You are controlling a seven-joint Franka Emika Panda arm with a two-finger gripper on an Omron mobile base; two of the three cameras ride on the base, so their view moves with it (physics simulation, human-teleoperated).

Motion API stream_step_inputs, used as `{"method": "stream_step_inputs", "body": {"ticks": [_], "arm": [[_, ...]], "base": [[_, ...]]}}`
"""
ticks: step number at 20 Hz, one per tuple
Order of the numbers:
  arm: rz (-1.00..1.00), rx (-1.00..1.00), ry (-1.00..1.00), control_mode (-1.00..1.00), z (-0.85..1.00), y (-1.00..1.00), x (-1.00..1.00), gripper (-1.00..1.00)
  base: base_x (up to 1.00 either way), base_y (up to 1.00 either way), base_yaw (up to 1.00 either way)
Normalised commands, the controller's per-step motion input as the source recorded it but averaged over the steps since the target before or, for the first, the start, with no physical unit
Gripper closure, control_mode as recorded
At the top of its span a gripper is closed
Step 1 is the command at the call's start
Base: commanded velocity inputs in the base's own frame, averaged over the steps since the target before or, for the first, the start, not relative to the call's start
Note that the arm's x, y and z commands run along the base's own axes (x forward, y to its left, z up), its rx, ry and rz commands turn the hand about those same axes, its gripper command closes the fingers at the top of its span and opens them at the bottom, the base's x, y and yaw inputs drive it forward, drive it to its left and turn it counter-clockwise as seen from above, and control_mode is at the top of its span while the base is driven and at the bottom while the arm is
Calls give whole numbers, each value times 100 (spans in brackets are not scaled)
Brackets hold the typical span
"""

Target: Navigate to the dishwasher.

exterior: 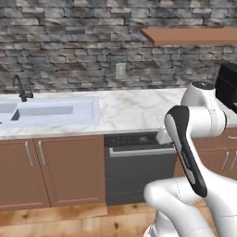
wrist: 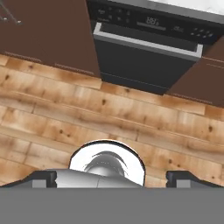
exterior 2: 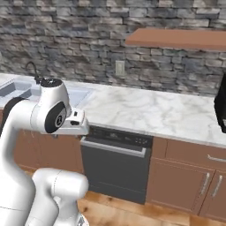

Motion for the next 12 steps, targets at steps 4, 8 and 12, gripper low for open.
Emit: {"method": "stream_step_inputs", "body": {"ticks": [4,8,12], "arm": [[0,0,0,100,0,0,0,-100],[0,0,0,100,0,0,0,-100],[0,0,0,100,0,0,0,-100]], "base": [[84,-6,0],[65,-19,-4],[42,-17,-10]]}}
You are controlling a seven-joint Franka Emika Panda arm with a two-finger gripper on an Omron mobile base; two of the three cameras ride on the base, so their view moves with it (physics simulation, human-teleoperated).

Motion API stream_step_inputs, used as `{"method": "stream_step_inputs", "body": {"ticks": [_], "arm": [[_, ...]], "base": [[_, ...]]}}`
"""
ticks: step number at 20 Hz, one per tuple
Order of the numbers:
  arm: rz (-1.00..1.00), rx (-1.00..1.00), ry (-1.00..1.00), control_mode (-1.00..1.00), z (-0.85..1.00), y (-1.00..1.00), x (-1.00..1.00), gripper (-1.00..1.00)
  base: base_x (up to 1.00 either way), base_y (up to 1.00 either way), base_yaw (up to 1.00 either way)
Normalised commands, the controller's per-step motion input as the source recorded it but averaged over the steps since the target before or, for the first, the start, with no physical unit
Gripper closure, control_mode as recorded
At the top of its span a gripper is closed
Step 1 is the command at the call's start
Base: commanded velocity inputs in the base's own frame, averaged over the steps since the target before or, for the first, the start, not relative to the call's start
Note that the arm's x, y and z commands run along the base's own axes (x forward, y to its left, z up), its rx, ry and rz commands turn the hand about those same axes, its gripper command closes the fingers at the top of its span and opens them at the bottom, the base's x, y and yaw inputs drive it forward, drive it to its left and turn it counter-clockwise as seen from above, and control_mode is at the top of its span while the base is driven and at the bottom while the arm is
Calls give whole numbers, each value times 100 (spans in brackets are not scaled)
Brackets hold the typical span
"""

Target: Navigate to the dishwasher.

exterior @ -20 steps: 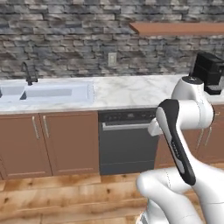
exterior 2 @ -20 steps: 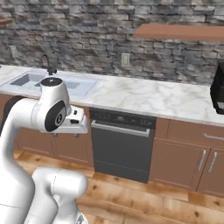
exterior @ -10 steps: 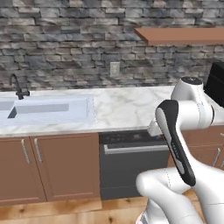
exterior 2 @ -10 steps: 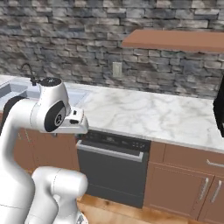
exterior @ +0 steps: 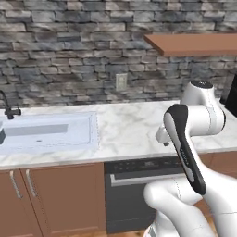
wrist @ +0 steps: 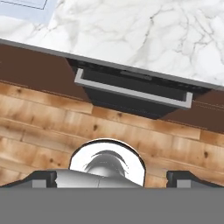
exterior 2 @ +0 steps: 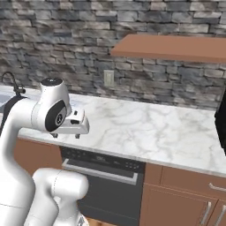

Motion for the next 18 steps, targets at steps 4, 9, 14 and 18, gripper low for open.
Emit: {"method": "stream_step_inputs", "body": {"ticks": [4,9,14,18], "arm": [[0,0,0,100,0,0,0,-100],[0,0,0,100,0,0,0,-100],[0,0,0,100,0,0,0,-100],[0,0,0,100,0,0,0,-100]], "base": [[39,-11,-13],[46,-9,-14],[46,-5,-12],[39,-1,-9]]}}
